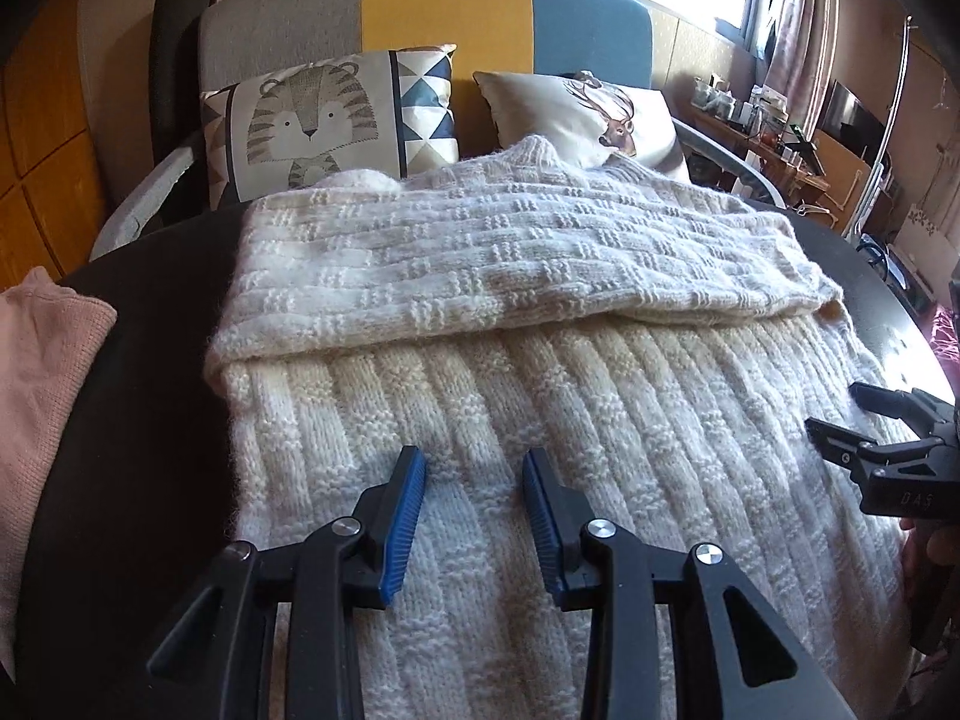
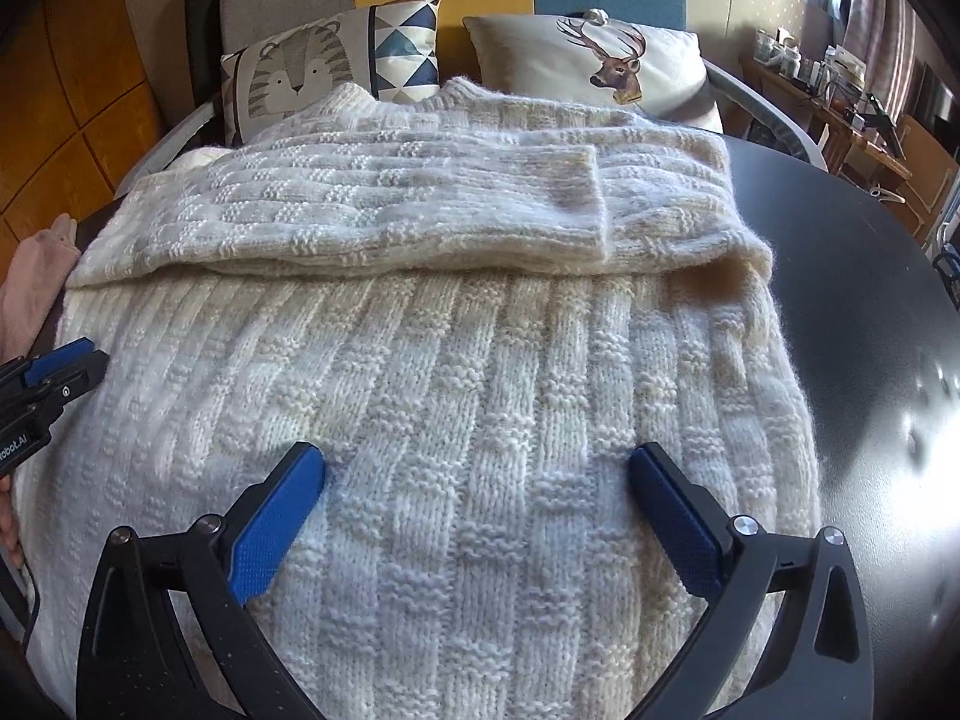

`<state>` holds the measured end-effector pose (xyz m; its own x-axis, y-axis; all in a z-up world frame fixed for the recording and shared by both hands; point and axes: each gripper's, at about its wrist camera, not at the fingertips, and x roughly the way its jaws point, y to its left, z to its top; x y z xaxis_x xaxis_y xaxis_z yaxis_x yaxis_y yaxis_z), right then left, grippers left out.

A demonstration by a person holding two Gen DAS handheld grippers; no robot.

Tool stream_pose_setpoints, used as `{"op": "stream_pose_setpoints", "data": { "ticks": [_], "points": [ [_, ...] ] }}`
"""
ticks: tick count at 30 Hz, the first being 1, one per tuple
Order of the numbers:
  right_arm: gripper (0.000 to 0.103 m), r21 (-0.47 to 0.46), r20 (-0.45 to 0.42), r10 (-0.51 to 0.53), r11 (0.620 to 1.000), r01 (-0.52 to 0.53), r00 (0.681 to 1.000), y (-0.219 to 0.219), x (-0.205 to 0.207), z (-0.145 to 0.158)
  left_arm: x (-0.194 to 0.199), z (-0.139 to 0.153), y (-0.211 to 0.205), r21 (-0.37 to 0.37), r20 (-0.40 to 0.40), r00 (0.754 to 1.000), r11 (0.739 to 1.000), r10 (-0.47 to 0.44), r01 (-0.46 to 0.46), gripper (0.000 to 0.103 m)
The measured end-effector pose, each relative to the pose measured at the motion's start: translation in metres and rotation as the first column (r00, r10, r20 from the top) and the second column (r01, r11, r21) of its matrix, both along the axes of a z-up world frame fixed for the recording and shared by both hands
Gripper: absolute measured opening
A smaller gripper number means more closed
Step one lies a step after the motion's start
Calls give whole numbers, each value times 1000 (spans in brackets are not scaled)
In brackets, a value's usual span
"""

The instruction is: Fold clothes

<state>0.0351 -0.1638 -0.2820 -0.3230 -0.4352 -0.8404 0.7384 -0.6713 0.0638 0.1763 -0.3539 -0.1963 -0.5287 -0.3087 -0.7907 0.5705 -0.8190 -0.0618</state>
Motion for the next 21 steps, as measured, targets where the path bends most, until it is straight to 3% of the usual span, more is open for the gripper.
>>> {"op": "stream_pose_setpoints", "data": {
  "ticks": [5,11,15,18,21],
  "points": [
    [103,0,-2,2,1000,-2,1000,2,0,1,1,11,7,18,45,998,999,35,-36,34],
    [103,-3,-3,-11,1000,11,1000,16,14,18,23,28,34,58,6,1000,998,19,-19,34],
    [103,-20,-13,-5,1000,5,1000,29,35,25,39,25,48,78,-1,999,996,45,-45,34],
    [103,12,-17,8,1000,-8,1000,33,47,11,43,11,54,89,27,997,993,71,-74,34],
    [103,-14,-42,-4,1000,3,999,38,50,11,44,3,64,9,21,999,999,46,-46,34]
  ]
}}
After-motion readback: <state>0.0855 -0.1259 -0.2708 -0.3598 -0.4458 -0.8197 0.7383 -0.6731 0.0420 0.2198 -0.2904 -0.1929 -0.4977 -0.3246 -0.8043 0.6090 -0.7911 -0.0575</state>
